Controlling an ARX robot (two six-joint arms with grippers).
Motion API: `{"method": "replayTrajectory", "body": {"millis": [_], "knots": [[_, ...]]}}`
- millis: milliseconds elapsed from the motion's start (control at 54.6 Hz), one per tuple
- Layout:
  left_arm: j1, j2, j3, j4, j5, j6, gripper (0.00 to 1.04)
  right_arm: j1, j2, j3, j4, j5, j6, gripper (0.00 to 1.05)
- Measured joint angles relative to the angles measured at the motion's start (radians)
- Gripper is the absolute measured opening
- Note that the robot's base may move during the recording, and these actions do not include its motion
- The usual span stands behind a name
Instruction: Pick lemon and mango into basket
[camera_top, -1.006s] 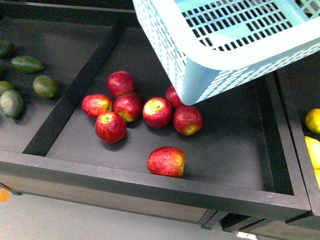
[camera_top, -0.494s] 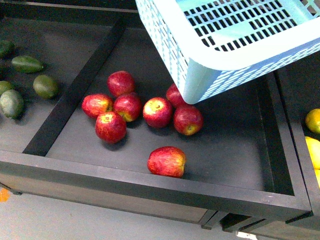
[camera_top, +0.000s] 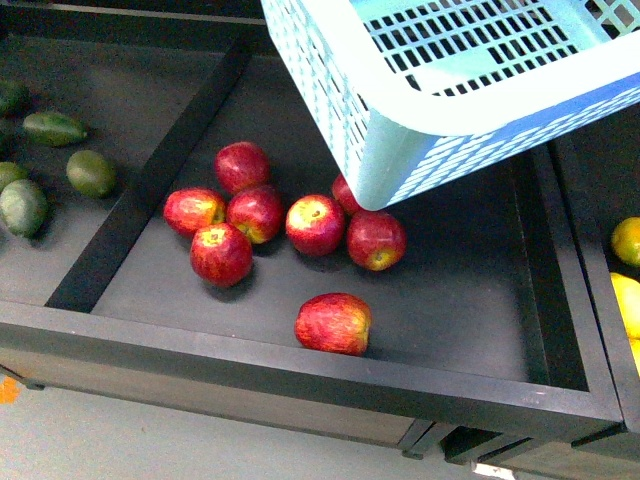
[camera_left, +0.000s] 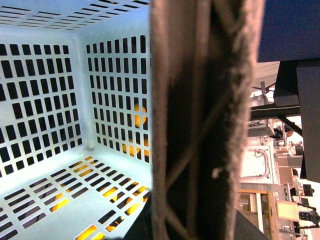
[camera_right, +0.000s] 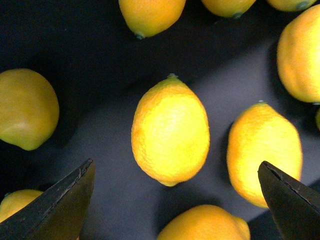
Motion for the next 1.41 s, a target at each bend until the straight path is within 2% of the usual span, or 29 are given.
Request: {"method": "replayTrajectory", "body": {"millis": [457,933,1098,1189,1409], "knots": [[0.000,0.000,0.000,0.000,0.002,0.000,0.05,0.023,0.227,0.275,-0.103,0.019,0.046,0.96],[0.000,0.000,0.000,0.000,0.003,0.000,0.05,0.019,0.336,0.404,-0.150,0.021,0.056,0.96],[0.000,0.000,0.000,0.000,0.003,0.000,0.05,0.010,0.344,0.411,-0.151,0.010,0.061,0.64],[0.000,0.000,0.000,0.000,0.003,0.000,0.05,0.007,0.343,0.409,-0.153,0.003,0.067,0.60],[0.000,0.000,0.000,0.000,0.003,0.000,0.05,-0.013,0.288,0.344,-0.140,-0.044,0.074,0.58]]}}
